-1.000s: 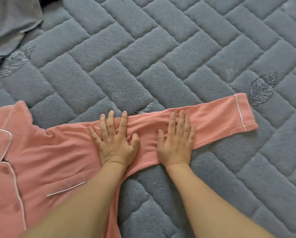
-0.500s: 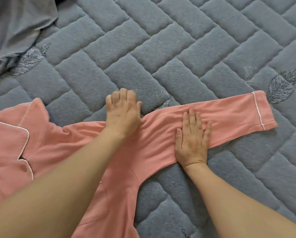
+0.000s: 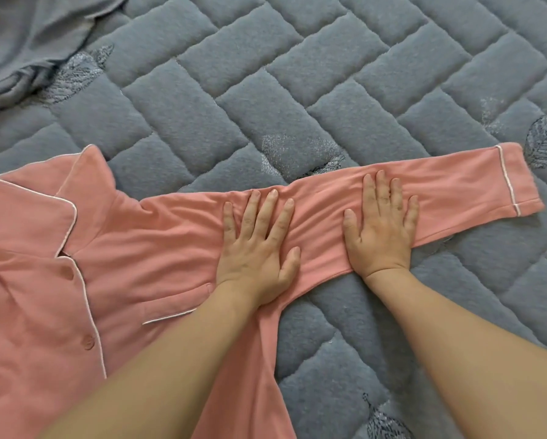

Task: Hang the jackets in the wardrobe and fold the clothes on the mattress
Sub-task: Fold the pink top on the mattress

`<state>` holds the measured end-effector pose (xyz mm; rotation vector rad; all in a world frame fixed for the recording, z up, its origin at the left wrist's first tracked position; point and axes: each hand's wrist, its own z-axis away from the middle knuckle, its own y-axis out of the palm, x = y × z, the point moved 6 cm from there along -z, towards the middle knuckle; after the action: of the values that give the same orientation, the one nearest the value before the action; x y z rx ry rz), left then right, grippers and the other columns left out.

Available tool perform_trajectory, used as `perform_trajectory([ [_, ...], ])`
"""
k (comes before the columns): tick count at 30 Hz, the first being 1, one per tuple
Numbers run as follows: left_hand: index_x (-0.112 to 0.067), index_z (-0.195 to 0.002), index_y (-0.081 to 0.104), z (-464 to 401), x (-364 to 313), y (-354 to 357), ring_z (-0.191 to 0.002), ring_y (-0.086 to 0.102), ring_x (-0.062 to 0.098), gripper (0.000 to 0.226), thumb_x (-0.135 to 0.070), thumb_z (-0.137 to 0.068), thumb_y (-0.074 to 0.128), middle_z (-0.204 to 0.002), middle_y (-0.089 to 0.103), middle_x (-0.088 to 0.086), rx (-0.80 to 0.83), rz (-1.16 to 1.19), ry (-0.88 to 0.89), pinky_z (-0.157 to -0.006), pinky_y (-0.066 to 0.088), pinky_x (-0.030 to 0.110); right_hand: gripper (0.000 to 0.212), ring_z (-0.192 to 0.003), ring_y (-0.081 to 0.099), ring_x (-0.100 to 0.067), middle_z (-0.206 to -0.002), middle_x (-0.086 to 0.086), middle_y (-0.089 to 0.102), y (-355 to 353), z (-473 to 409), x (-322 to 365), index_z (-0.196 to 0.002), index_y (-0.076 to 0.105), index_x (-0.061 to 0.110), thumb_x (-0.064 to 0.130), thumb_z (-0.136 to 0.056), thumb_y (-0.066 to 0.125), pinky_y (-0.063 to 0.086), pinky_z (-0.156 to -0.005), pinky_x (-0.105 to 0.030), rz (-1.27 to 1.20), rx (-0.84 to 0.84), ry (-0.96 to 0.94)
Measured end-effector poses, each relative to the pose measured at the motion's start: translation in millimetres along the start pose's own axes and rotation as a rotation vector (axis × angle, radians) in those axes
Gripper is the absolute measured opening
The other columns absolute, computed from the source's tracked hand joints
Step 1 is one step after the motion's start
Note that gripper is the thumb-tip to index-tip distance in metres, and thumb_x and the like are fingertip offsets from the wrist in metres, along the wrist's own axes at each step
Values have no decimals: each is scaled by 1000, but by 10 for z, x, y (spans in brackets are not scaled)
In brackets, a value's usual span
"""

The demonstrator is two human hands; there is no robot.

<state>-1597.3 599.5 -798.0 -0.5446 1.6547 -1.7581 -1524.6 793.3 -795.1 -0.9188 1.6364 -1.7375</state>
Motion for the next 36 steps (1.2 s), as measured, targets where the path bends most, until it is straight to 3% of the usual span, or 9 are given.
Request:
perform_trajectory([
  [5, -29, -159, 3, -12, 34, -46, -152, -14, 19, 76, -57, -91, 21, -167, -4, -3, 49, 100, -3, -117, -21, 52, 69, -152, 4, -26, -165, -8, 8, -74, 74, 73, -157, 12, 13, 47, -98, 21, -4, -121, -49, 71, 17, 55],
  [8, -24, -158, -5, 155, 192, -154, -150, -18, 11, 74, -43, -96, 29, -167, -11, -5, 58, 284, -18, -115, -26, 37, 67, -152, 0, -25, -165, -12, 2, -129, 380, 487, -157, 7, 8, 43, -102, 25, -2, -122, -47, 17, 81, 93],
  [18, -32, -156, -7, 2574, 2309, -519, -153, -9, 20, 72, -55, -90, 12, -167, -5, -3, 129, -41, -233, -117, -16, 51, 67, -152, 3, -28, -165, -11, 4, 3, 1731, 3066, -157, 14, 10, 40, -100, 33, -1, -122, -46, -46, 252, -409],
  [20, -31, -157, 0, 2926, 2722, -677, -154, 3, 25, 75, -51, -91, 30, -167, 7, 3, 85, -19, -373, -117, -13, 54, 68, -152, 2, -27, -165, -10, 1, 36, 1951, 3635, -157, 12, 8, 41, -101, 31, -2, -122, -45, -75, 278, -475],
  [25, -15, -154, 23, 3600, 3885, -790, -143, 22, 34, 78, -42, -89, 57, -157, 24, 13, -73, 316, -933, -117, 17, 50, 81, -151, -3, -33, -162, -21, -2, 14, 2148, 4210, -154, 8, -4, 37, -93, 44, -4, -121, -50, -35, 156, -238],
  [28, -18, -147, 35, 3647, 4397, -838, -132, 33, 36, 68, -34, -87, 61, -148, 35, 16, -343, 679, -1201, -110, 26, 41, 85, -151, 0, -33, -163, -18, 1, -88, 2188, 4453, -154, 13, -1, 24, -83, 52, -9, -120, -51, -28, 11, -362],
  [30, -32, -146, 36, 3589, 4580, -754, -131, 30, 34, 66, -36, -85, 58, -148, 31, 9, -291, 818, -1371, -110, 26, 42, 77, -152, 4, -29, -164, -13, 8, -71, 2260, 4785, -154, 22, 3, 26, -87, 50, -5, -121, -50, -73, 4, -532],
  [33, -43, -121, 52, 3388, 4689, -747, -122, 33, 31, 43, -37, -79, 56, -136, 33, 2, -157, 775, -1323, -106, 27, 45, 61, -152, -5, -21, -165, -6, 6, 126, 2208, 5235, -156, 20, 17, 37, -100, 33, -5, -121, -48, -109, 123, -578],
  [36, -26, -94, 57, 3193, 4758, -858, -101, 50, 29, 15, -27, -79, 52, -107, 55, 6, -253, 915, -1155, -89, 45, 42, 59, -151, -9, -20, -166, -3, 2, 346, 2017, 5357, -157, 10, 27, 43, -101, 20, -8, -121, -49, -116, 170, -437],
])
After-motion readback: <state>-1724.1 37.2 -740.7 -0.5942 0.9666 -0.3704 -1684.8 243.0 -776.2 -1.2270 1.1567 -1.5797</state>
